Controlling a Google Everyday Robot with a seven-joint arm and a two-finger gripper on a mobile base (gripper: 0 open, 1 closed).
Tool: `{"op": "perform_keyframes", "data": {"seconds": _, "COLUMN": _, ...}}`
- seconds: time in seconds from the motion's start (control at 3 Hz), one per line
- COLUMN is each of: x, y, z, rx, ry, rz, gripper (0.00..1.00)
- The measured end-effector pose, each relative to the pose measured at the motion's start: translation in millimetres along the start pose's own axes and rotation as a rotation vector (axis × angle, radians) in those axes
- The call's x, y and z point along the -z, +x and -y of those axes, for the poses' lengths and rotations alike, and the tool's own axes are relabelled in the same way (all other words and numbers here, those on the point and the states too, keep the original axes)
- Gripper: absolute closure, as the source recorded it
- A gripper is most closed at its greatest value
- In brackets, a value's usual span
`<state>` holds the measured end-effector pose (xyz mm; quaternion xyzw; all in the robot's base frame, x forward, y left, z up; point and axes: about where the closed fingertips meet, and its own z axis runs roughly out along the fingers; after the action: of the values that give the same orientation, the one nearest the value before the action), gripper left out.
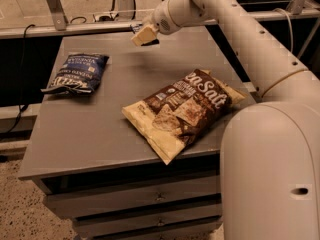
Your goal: Move rxbar blueberry near blue chip bag
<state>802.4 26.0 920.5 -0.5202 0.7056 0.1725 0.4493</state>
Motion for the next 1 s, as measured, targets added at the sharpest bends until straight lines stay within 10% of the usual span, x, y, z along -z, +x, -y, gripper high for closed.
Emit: {"op": "perform_keyframes", "data": {"seconds": 1.0, "x": -40.3, "y": -18.3, "z": -109.6, "rx": 0.079, "ry": -0.352, "rz": 0.08, "gripper": 1.0}}
